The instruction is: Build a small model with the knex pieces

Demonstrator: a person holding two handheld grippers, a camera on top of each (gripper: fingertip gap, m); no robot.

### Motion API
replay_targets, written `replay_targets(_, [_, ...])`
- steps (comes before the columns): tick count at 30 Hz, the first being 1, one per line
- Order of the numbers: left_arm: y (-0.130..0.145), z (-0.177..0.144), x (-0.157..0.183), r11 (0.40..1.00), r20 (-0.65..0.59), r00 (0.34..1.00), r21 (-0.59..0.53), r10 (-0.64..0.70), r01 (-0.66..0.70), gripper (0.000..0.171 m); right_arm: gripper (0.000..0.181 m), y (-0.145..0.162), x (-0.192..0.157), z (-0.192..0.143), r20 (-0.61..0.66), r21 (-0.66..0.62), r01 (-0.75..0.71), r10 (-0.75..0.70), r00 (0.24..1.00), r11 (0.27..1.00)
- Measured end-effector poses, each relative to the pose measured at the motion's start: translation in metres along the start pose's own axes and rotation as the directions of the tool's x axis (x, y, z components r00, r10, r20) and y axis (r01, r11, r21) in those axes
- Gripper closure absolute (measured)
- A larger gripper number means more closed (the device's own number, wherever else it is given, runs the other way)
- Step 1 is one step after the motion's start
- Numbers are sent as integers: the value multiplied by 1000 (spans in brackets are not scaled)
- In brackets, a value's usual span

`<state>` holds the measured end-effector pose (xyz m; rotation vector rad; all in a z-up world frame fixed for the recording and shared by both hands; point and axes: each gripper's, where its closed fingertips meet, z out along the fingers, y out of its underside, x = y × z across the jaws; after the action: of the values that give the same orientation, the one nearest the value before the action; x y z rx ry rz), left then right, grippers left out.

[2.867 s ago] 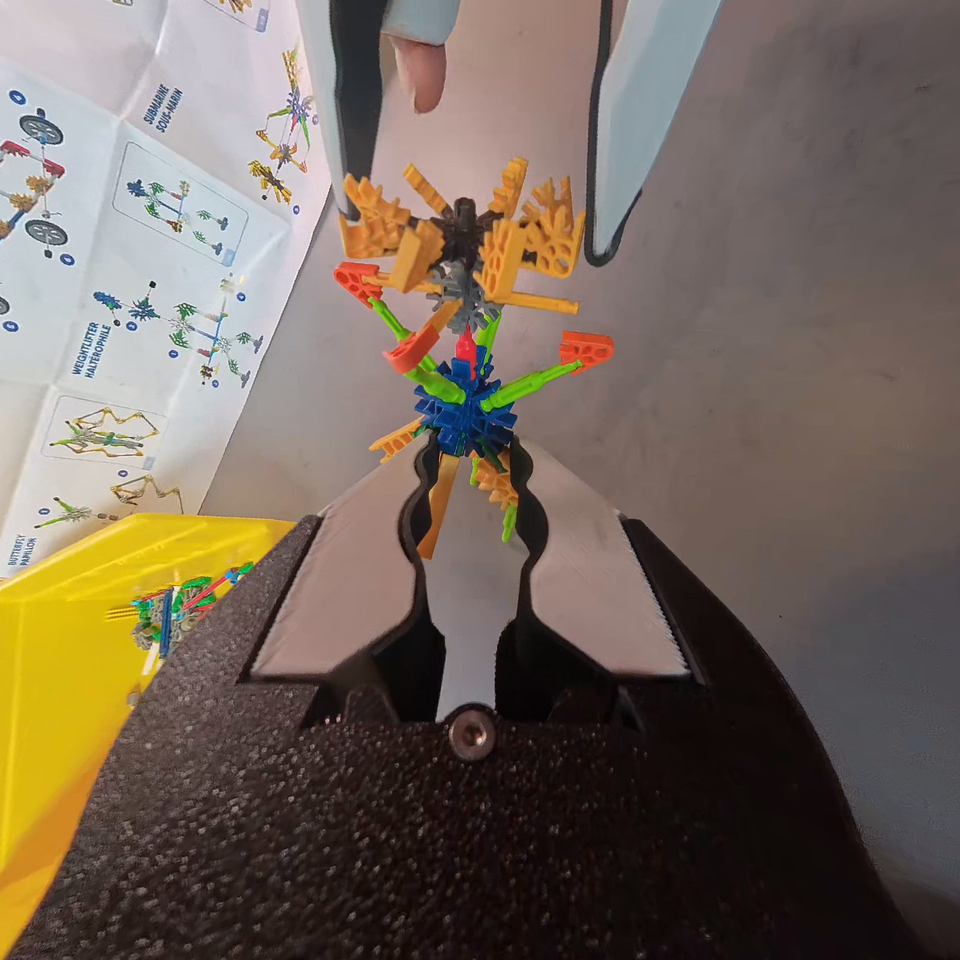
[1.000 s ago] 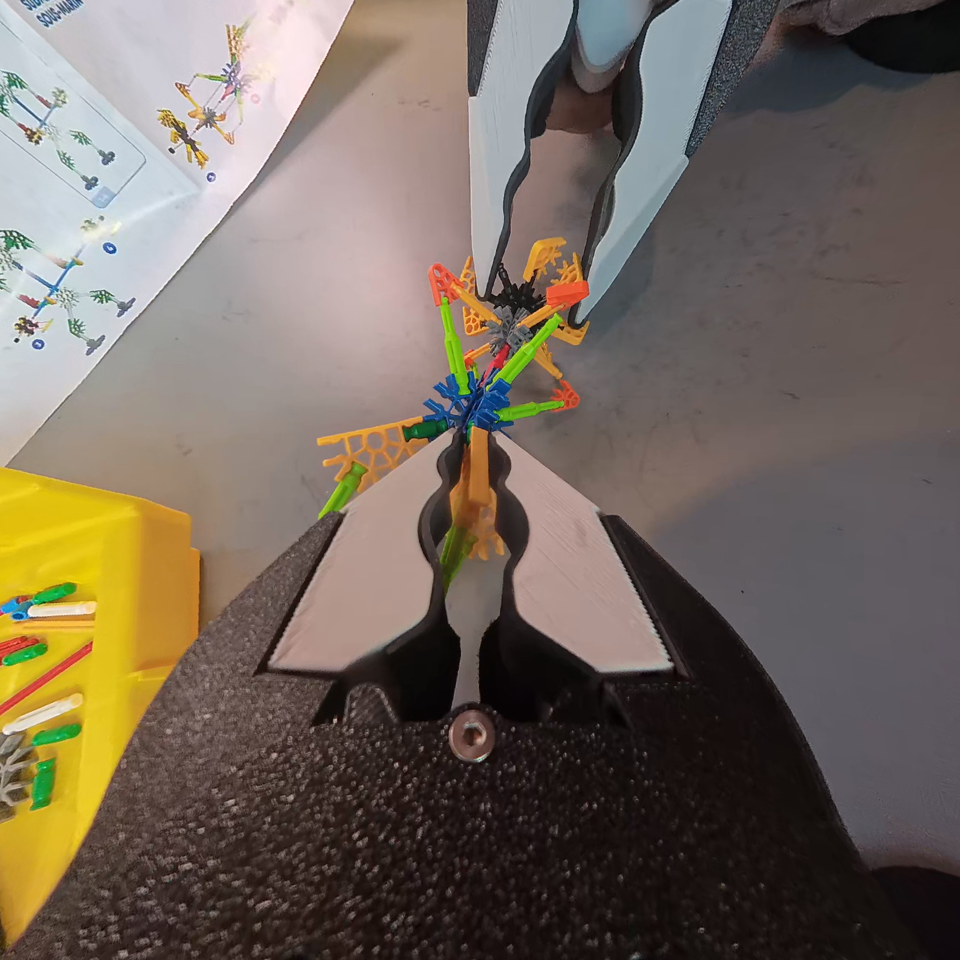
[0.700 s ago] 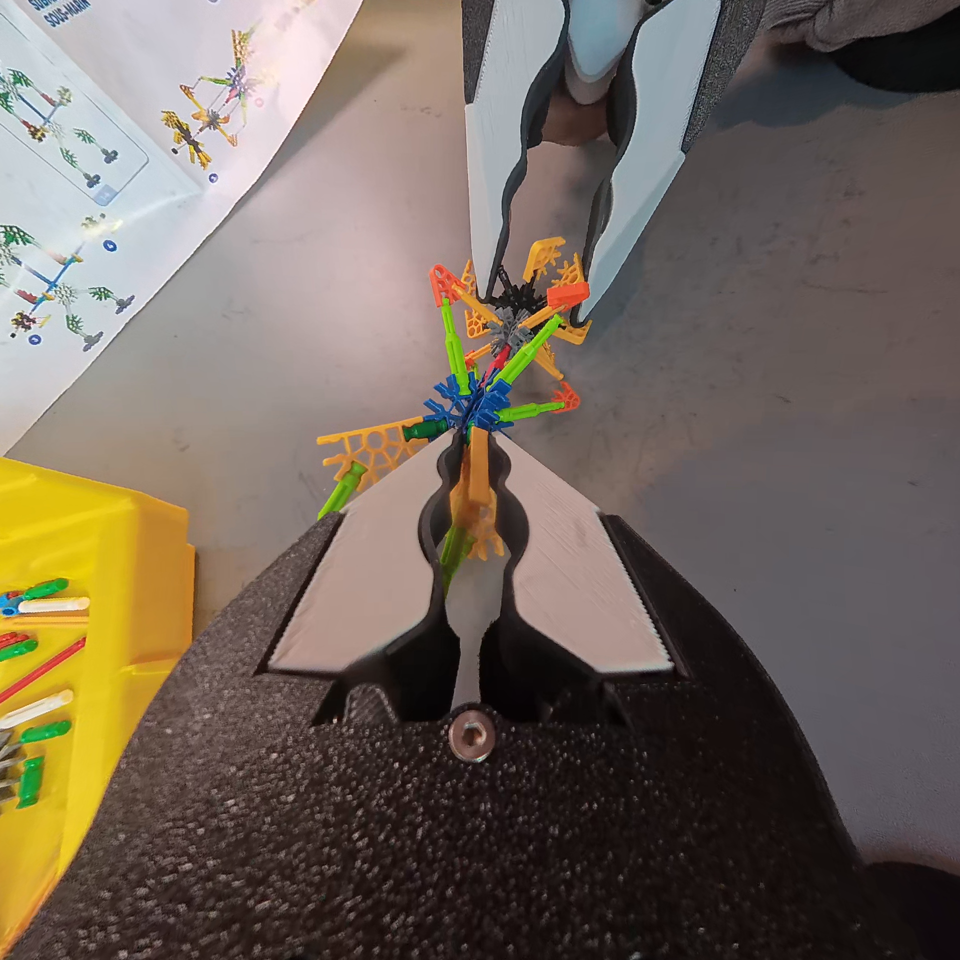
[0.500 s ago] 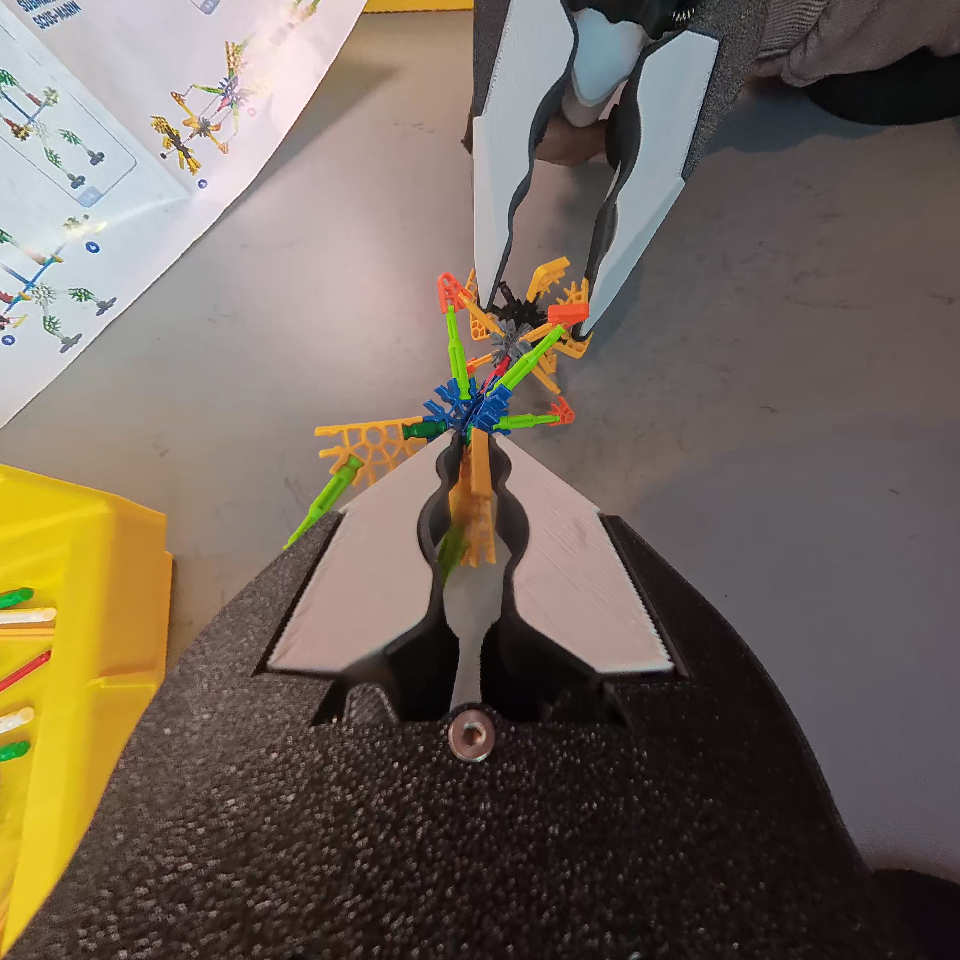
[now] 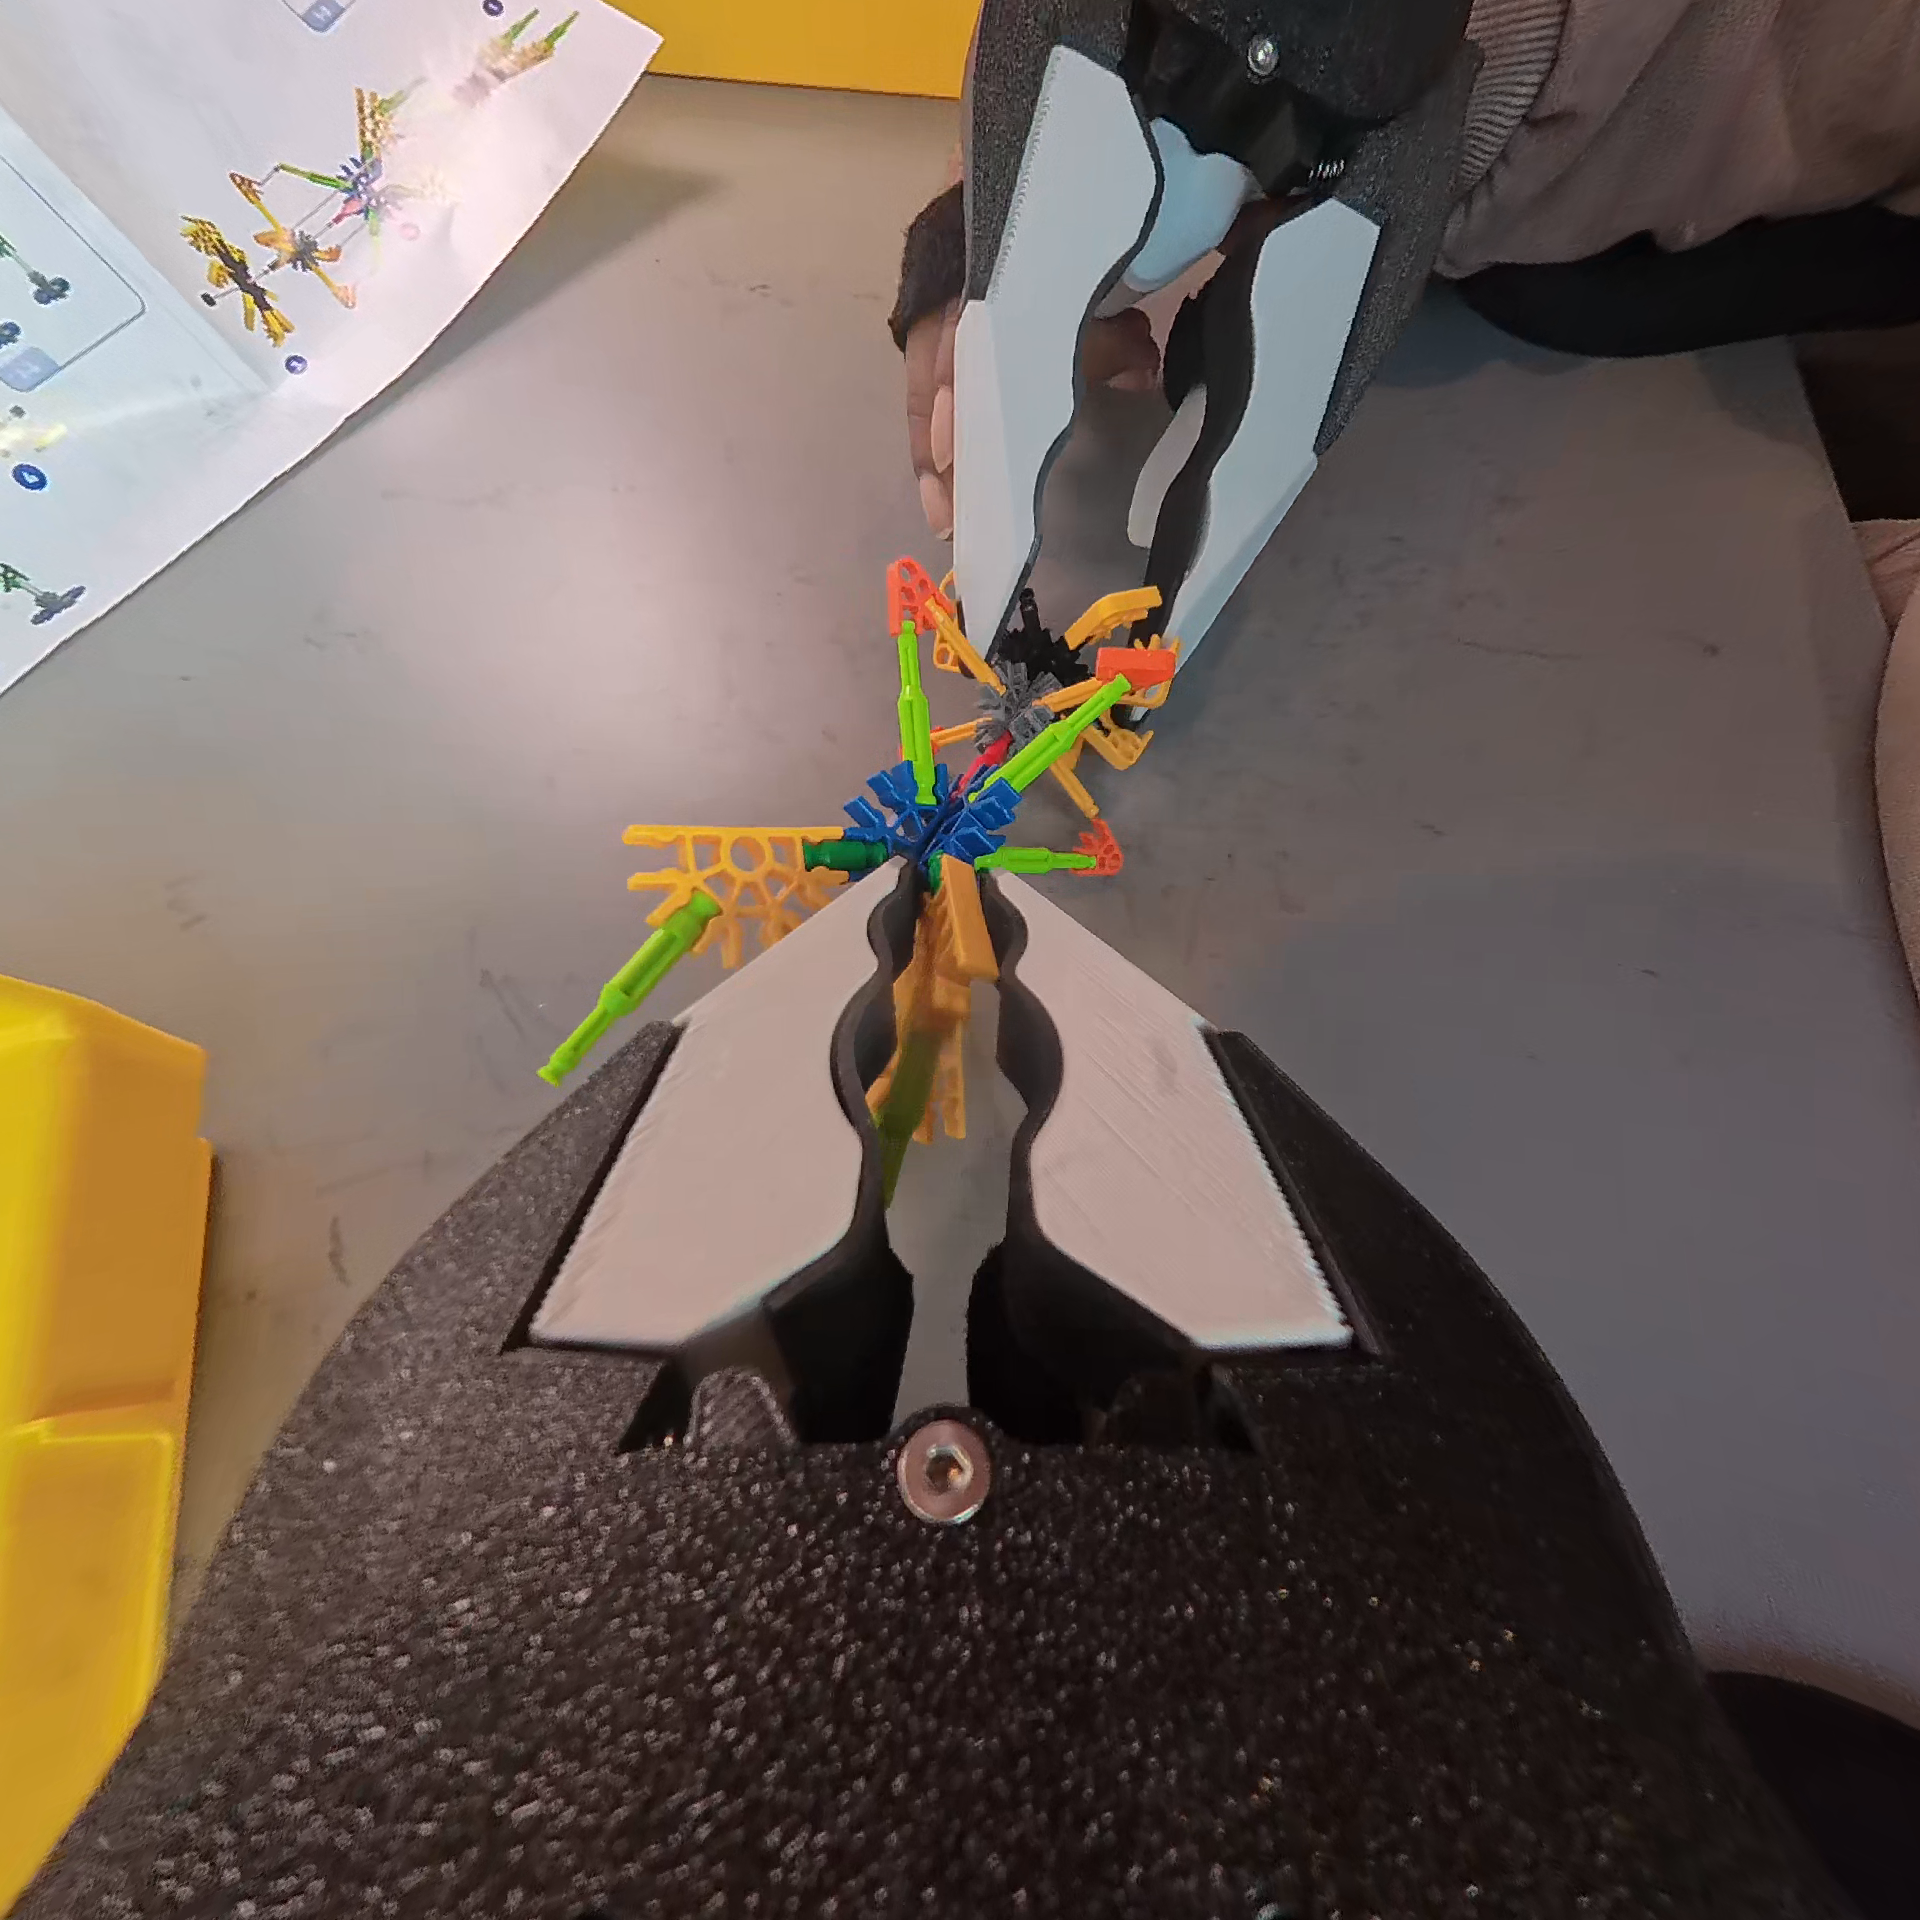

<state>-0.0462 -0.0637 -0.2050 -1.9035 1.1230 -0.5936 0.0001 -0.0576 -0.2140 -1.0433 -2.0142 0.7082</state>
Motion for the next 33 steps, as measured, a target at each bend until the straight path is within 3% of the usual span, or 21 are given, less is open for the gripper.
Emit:
replay_targets(8, [0, 4, -2, 994, 48, 993, -40, 107, -105, 161, 163, 2, -3, -2, 61, -37, -26, 28, 998, 999])
replay_targets(18, [1, 3, 8, 992, -38, 992, -15, 122, -122, 165, 171, -6, -17, -16, 150, -13, -21, 22, 988, 1000])
replay_targets(28, [1, 2, 9, 995, -66, 993, 3, 96, -96, 165, 172, -7, -18, -17, 94, -25, 76, -74, 993, 997])
replay_targets(33, [-1, 0, 1, 999, -53, 998, 16, 31, -30, 165, 170, -9, -5, -18, 52, 24, 7, -8, 999, 1000])
